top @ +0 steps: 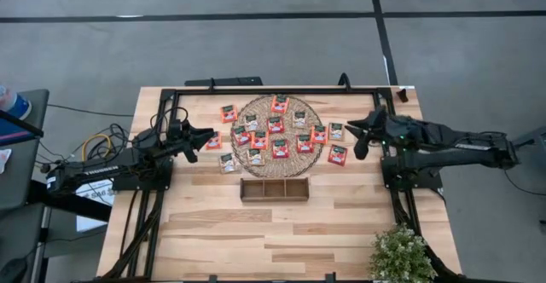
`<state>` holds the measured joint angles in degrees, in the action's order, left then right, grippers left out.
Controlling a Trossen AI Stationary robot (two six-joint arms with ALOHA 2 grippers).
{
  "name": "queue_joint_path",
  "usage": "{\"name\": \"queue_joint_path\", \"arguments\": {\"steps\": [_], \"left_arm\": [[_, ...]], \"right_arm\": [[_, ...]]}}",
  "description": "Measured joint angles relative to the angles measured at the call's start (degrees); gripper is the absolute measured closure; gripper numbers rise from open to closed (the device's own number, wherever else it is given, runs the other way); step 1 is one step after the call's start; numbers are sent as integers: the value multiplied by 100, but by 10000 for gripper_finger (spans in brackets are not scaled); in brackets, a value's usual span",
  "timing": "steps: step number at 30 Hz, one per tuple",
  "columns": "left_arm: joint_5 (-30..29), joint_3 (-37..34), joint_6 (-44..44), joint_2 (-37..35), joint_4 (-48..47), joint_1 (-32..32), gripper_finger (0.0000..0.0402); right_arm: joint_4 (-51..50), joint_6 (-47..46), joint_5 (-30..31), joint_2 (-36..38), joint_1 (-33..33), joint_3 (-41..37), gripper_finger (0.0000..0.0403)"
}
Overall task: Pick & Place Tea
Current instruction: Put the gold tea bag into the right section of the wooden organizer
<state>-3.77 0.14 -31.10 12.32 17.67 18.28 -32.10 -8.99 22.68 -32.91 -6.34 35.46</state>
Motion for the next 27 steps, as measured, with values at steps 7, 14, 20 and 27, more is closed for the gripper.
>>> {"name": "queue_joint_path", "arguments": {"steps": [7, 14, 20, 27], "left_arm": [[0, 0, 1, 0, -2, 0, 305], [0, 0, -2, 2, -2, 0, 305], [2, 0, 2, 0, -2, 2, 305], [2, 0, 18, 2, -4, 0, 305]], "right_arm": [[-758, 619, -951, -1191, -942, 718, 305], [-802, 1523, -1683, -2279, -1866, 843, 233], [-821, 1968, -1864, -3095, -2325, 1041, 185], [-963, 2061, -1998, -3949, -2554, 1139, 178]]}}
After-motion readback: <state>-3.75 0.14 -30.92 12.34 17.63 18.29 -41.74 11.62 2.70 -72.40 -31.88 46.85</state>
